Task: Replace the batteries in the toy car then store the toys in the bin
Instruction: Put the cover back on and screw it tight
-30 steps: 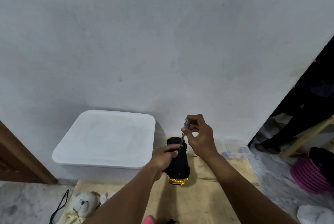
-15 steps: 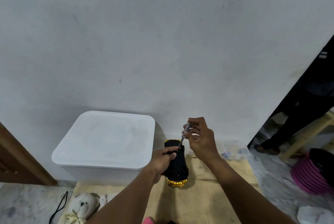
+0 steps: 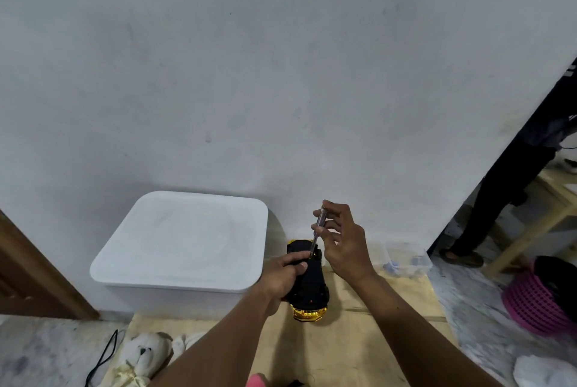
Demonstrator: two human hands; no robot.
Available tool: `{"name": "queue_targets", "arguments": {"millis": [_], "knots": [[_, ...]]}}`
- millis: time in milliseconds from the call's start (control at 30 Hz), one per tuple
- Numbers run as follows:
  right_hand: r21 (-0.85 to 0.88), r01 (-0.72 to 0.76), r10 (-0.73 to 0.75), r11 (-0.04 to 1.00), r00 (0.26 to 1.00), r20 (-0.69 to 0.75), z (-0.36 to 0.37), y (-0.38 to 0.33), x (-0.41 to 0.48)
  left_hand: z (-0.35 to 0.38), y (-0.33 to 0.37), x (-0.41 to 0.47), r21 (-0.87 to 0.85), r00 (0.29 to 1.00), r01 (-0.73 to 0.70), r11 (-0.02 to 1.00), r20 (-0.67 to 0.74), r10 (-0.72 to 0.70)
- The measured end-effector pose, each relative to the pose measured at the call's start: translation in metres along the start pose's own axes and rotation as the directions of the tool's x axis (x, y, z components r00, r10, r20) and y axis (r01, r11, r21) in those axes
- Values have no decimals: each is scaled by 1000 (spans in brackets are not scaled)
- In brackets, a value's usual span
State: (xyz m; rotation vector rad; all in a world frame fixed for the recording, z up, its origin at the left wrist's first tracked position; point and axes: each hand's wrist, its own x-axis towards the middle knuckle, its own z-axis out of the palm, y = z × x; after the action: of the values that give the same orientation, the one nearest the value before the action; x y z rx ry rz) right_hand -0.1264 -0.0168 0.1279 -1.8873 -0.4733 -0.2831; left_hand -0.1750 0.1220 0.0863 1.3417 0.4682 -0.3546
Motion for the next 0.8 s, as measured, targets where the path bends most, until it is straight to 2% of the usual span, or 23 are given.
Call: {"name": "queue_targets", "arguments": {"millis": [267,433,600,800], "knots": [[-48,26,-27,999,999,-24,-1,4,2,0,0,-3,10,1000,-14,1000,-3,14],[10,-1,0,1000,999,42,-4,7,-1,-4,-4,-4,-2,1000,0,1000,-14,0],[-52,26,-25,998,1000,18,-2,8,-1,-1,-6,-4,22,1000,-2,1000,1,2],[-11,-13,13,1000,998,56,-2,8,-2,-3,-6,-2,25,1000,7,1000,-6,-7]]}}
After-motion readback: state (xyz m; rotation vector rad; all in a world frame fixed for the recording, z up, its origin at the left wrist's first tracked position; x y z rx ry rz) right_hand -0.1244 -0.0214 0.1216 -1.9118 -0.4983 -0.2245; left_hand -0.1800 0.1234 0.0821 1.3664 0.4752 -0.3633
